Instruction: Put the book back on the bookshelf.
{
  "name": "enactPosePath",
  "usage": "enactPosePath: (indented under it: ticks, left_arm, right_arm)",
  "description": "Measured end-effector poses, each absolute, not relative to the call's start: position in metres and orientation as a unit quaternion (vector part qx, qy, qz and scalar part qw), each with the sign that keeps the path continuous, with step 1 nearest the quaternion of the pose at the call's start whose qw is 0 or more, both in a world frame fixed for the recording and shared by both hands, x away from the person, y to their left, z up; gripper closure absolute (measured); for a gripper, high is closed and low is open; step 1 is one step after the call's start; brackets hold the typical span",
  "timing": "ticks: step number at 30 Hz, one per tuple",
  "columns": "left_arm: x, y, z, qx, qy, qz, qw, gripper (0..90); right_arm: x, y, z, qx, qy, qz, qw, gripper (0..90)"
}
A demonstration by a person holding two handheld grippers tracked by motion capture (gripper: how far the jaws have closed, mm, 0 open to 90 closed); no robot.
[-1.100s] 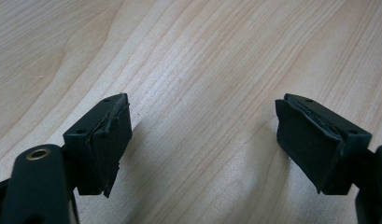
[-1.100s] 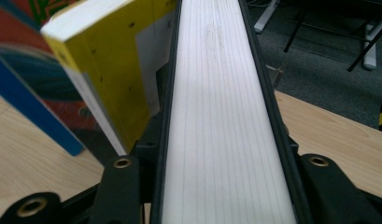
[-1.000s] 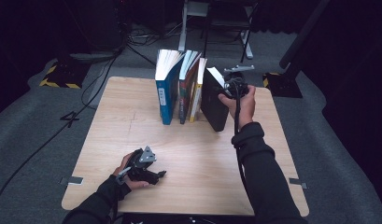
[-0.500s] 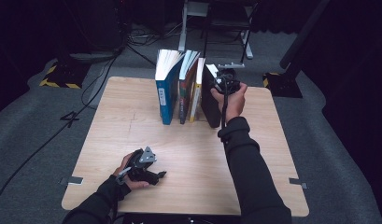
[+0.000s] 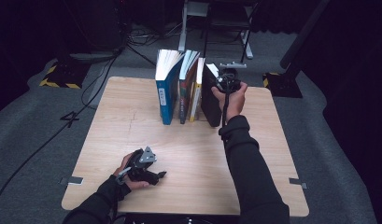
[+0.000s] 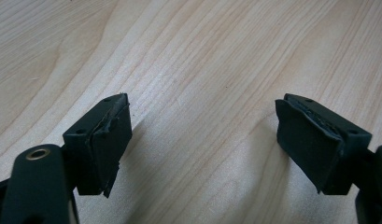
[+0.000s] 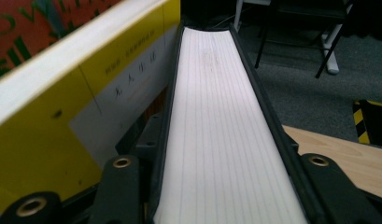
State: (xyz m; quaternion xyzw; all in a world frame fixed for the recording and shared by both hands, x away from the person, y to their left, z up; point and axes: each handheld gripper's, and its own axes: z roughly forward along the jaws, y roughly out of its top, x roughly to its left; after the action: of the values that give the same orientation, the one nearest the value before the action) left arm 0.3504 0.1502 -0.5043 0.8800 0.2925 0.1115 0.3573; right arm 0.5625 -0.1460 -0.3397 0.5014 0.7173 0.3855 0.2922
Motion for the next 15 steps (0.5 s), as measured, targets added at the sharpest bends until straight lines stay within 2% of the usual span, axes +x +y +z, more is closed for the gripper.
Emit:
enactPosePath:
  ticks: [12,15]
  left_arm:
    - [0.35,0.15,-0.504,0.88,0.292,0.112,0.358,18.4]
    - [0.35,0.15,-0.504,0.88,0.293,0.112,0.357,18.3]
  right_arm:
    - [0.546,-0.152,-0.341,0.486,0.75,0.357,0.272,51.6]
    - [0.546,-0.152,-0.338,0.478,0.765,0.343,0.261,48.4]
